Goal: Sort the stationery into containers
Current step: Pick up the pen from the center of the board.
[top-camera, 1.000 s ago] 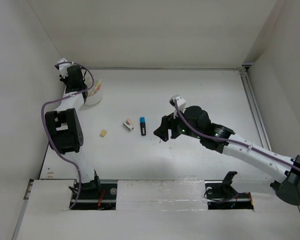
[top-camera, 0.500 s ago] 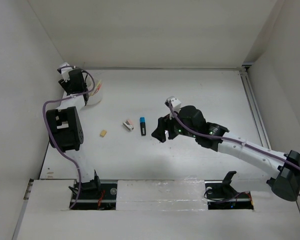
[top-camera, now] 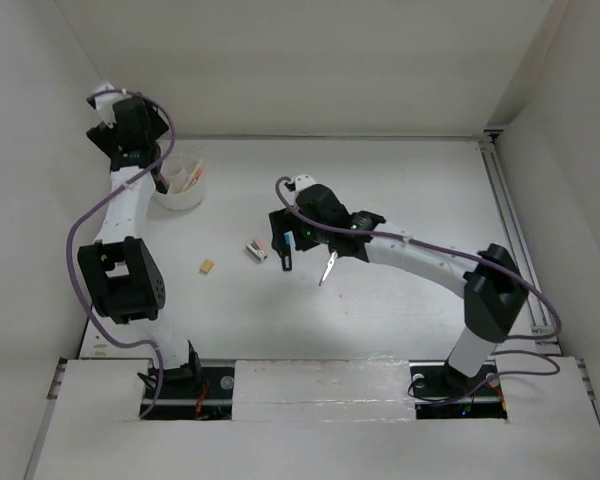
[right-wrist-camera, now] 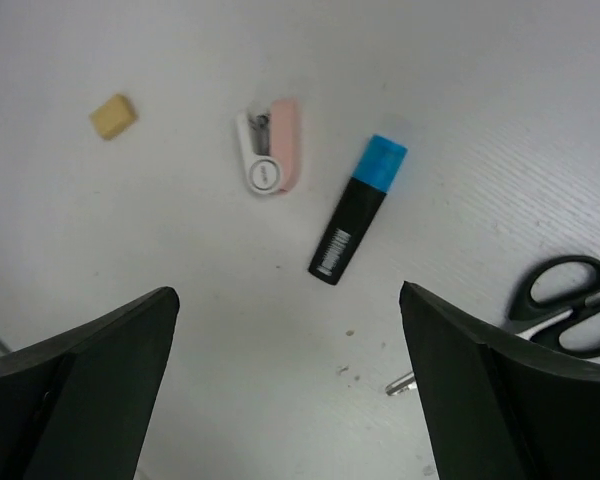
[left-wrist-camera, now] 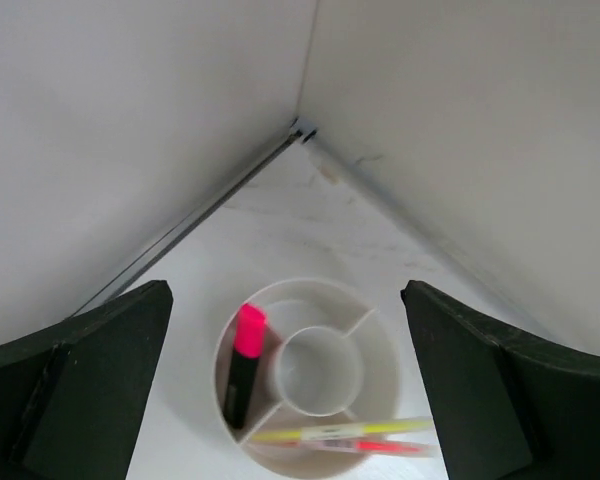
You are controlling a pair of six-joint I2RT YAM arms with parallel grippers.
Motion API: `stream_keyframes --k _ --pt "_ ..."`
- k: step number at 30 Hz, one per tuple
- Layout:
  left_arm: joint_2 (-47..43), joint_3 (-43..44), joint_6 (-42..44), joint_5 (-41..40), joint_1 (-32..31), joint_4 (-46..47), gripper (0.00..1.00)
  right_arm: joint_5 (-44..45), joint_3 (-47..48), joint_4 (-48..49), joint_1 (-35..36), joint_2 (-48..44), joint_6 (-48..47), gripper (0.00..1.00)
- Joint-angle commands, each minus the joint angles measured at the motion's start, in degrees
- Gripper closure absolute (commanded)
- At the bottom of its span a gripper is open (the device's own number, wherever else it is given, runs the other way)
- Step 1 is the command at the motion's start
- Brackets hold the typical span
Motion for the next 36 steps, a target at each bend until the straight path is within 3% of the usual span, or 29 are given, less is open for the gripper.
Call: stream_keyframes --k 1,4,8,10,13,19,22,23,25,28,32,36 --pt "-4.91 13.88 -6.82 -0.03 -0.37 -19.89 0.00 7.12 7.83 -6.15 0.35 7.07 1.36 0.03" --pt "-11.04 11.39 -9.20 5.42 -0.97 -24.68 0.00 8.70 13.56 -10.99 0.35 12.11 2.68 0.13" --pt "-23.96 -3.44 -9.91 11.38 -1.86 -21.35 0.00 9.94 15.77 -12.32 0.35 17.82 4.62 0.18" --pt "-29.86 -6.90 -9.91 13.15 -1.86 -20.03 0.00 9.42 16.66 -12.93 0.35 19.32 4.62 0.21" --pt "-32.95 -11.39 -9.29 13.78 -1.86 -19.40 0.00 9.42 19.29 -14.16 0.35 22.66 5.15 0.24" --pt "-32.86 -11.40 -8.77 16.76 -1.86 -19.40 0.00 9.41 22.11 -16.00 0.87 28.81 6.90 0.29" --pt "-32.86 -11.40 -8.77 17.47 -1.86 -19.40 0.00 9.42 22.81 -16.62 1.40 30.75 6.91 0.42" --pt "-32.86 -11.40 -8.24 17.47 -1.86 -19.40 0.00 9.42 22.81 -17.32 1.40 31.45 7.60 0.62" --pt "-32.86 -11.40 -8.24 17.47 -1.86 -19.40 0.00 10.64 21.94 -18.20 1.40 31.46 7.61 0.83" --pt "-32.86 -11.92 -8.24 19.74 -1.86 -18.88 0.00 12.40 19.48 -18.20 1.40 29.53 8.31 1.00" --pt "-32.25 -15.78 -9.55 29.22 -1.86 -15.54 0.00 13.99 13.69 -14.43 0.87 19.63 9.11 1.00" --pt "-29.00 -19.91 -10.25 41.88 -1.86 -12.73 0.00 14.78 16.10 -13.89 0.35 14.94 5.78 1.00"
